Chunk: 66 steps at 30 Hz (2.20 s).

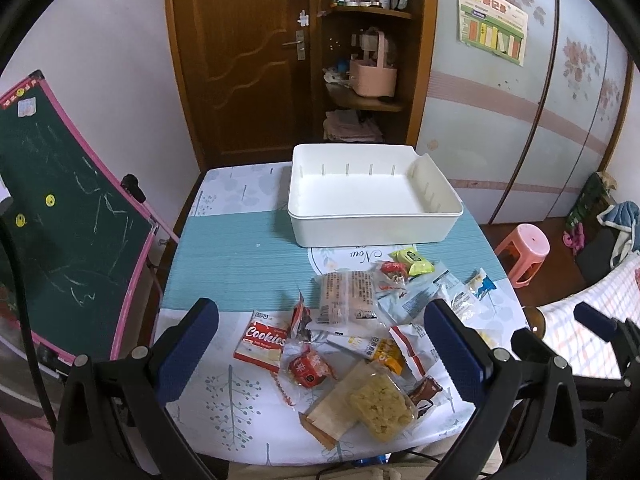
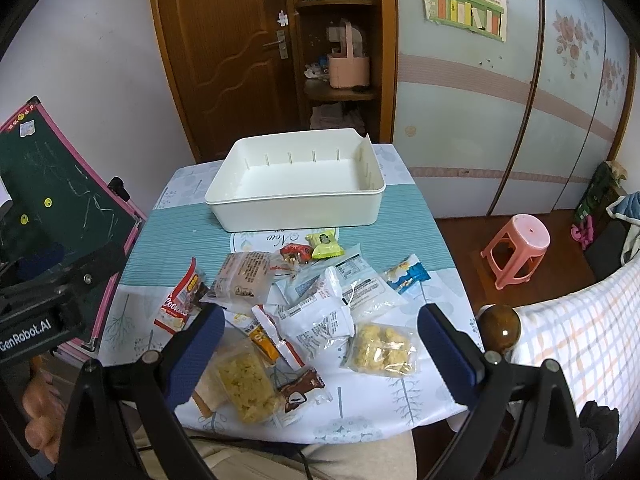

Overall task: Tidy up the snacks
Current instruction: 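Move both tools toward the pile of snacks on the table, then grasp the red Lipo Cookie pack with left tool while right tool grasps the yellow cake bag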

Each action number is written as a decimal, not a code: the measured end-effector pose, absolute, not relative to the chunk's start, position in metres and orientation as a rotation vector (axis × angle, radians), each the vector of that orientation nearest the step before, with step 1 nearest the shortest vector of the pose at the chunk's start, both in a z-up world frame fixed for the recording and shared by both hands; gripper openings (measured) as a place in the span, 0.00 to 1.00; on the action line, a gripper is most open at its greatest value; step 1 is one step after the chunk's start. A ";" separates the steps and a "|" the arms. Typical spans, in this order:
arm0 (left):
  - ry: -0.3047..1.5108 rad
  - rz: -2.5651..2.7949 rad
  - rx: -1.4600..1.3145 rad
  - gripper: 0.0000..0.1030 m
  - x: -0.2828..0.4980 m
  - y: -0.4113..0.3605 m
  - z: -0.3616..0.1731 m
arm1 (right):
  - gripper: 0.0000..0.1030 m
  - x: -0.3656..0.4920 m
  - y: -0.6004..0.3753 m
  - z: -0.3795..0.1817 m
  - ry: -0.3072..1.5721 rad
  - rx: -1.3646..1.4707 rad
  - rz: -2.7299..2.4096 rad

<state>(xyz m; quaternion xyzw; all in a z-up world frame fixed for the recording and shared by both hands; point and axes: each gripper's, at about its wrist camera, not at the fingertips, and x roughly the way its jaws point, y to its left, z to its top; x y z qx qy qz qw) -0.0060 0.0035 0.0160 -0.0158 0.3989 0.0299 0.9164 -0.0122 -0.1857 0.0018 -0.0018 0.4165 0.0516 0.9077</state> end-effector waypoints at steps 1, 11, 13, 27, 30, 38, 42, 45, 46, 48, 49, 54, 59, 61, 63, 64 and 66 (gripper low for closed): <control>0.816 0.061 -0.023 0.99 -0.006 0.003 0.017 | 0.95 -0.012 -0.185 0.003 0.855 -0.009 0.103; 0.771 0.053 0.022 0.99 -0.010 -0.001 0.032 | 0.95 -0.006 -0.190 0.033 0.789 -0.065 0.043; 0.777 0.039 0.018 0.99 -0.009 0.000 0.035 | 0.95 -0.005 -0.192 0.038 0.778 -0.071 0.044; 0.774 -0.016 -0.006 0.99 -0.009 0.006 0.036 | 0.95 -0.013 -0.203 0.047 0.682 -0.072 0.021; 0.775 -0.013 0.009 0.99 -0.007 0.008 0.032 | 0.95 -0.013 -0.206 0.045 0.682 -0.046 0.042; 0.815 0.002 0.030 0.99 0.005 0.024 0.010 | 0.95 -0.010 -0.213 0.022 0.713 -0.087 0.031; 0.880 -0.016 -0.001 0.99 0.016 0.042 -0.013 | 0.95 -0.001 -0.215 -0.005 0.795 -0.121 0.023; 0.938 0.000 0.000 0.99 0.025 0.058 -0.036 | 0.95 0.005 -0.223 -0.033 0.868 -0.116 0.021; 0.954 0.011 0.005 0.99 0.027 0.063 -0.044 | 0.95 0.007 -0.225 -0.039 0.886 -0.114 0.016; 0.995 0.044 0.014 0.99 0.031 0.074 -0.064 | 0.95 0.012 -0.234 -0.058 0.942 -0.103 0.000; 1.016 0.056 0.015 0.99 0.033 0.079 -0.074 | 0.95 0.013 -0.238 -0.065 0.963 -0.094 -0.004; 1.166 0.085 0.004 0.99 0.045 0.094 -0.133 | 0.95 0.024 -0.257 -0.105 1.080 -0.032 -0.015; 1.236 0.105 -0.002 0.99 0.059 0.096 -0.174 | 0.95 0.031 -0.261 -0.135 1.164 0.009 -0.006; 1.251 0.107 -0.021 0.99 0.064 0.100 -0.183 | 0.95 0.033 -0.260 -0.144 1.182 0.011 -0.004; 1.271 0.110 -0.044 0.99 0.071 0.104 -0.192 | 0.95 0.037 -0.260 -0.151 1.197 0.019 -0.002; 1.282 0.111 -0.055 0.99 0.074 0.105 -0.195 | 0.95 0.039 -0.261 -0.155 1.208 0.027 0.000; 1.297 0.112 -0.075 0.99 0.079 0.108 -0.201 | 0.95 0.044 -0.260 -0.160 1.228 0.041 0.004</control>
